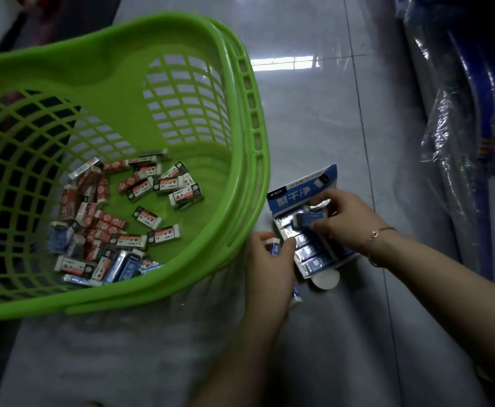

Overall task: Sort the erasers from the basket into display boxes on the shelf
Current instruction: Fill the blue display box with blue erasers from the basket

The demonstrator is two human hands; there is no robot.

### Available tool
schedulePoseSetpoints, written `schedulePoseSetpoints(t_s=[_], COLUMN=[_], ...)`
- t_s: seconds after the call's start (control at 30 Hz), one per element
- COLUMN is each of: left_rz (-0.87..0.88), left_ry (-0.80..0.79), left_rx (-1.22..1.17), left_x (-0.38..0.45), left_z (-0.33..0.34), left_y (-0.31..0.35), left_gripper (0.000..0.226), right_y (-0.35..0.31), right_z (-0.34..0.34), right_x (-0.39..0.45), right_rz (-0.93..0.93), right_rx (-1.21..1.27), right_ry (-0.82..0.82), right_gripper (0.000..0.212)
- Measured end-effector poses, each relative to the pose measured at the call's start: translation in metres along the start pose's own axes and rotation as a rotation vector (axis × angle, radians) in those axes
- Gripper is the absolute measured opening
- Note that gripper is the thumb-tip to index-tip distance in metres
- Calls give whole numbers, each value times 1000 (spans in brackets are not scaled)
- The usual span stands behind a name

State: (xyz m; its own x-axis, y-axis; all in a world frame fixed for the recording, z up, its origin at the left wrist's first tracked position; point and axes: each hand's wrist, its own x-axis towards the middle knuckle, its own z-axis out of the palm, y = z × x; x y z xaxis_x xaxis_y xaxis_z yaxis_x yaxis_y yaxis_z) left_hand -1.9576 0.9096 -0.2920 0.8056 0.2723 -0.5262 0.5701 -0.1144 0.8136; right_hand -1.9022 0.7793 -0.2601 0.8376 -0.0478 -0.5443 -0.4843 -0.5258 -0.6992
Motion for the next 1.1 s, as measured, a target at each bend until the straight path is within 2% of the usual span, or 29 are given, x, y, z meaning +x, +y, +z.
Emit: schedulePoseSetpoints(t_s=[0.17, 0.33, 0.43, 0.5, 0.6, 0.67, 0.7, 0.8, 0.87, 0.9, 0.97, 1.1], left_rz=[44, 53, 86, 110, 118, 130, 121, 67, 9, -29, -113, -176], left_ry=[-120, -119, -118, -110, -46, 31, 52, 112, 155, 155, 115, -23], left_rx=[-81, -50, -28, -11, -35, -58, -94, -220, -277, -326, -437, -464], left_x=[5, 11, 12, 12, 7, 3, 2, 5, 10, 10, 9, 3], left_z=[2, 2, 2, 3, 5, 9, 11, 17, 23, 25, 32, 38], left_y=[-2, -3, -1, -1, -1, 2, 5, 18, 29, 35, 45, 50], left_gripper=[41, 44, 46, 42, 12, 12, 16, 24, 24, 24, 23, 27], right_y=[4, 11, 12, 13, 15, 11, 7, -7, -12, -13, -12, -12], right_z=[18, 38, 45, 45, 42, 34, 28, 2, -11, -15, -19, -32], right_x=[12, 19, 20, 20, 17, 9, 4, -14, -22, -24, -26, -26], right_rz=[43, 73, 23, 9, 50, 123, 168, 273, 268, 245, 200, 224], right_rx=[167, 224, 172, 187, 233, 246, 279, 325, 368, 406, 461, 511], right_ry=[97, 303, 390, 406, 389, 290, 175, -353, -581, -613, -575, -518], right_gripper=[22, 23, 19, 18, 18, 12, 10, 7, 9, 18, 31, 29])
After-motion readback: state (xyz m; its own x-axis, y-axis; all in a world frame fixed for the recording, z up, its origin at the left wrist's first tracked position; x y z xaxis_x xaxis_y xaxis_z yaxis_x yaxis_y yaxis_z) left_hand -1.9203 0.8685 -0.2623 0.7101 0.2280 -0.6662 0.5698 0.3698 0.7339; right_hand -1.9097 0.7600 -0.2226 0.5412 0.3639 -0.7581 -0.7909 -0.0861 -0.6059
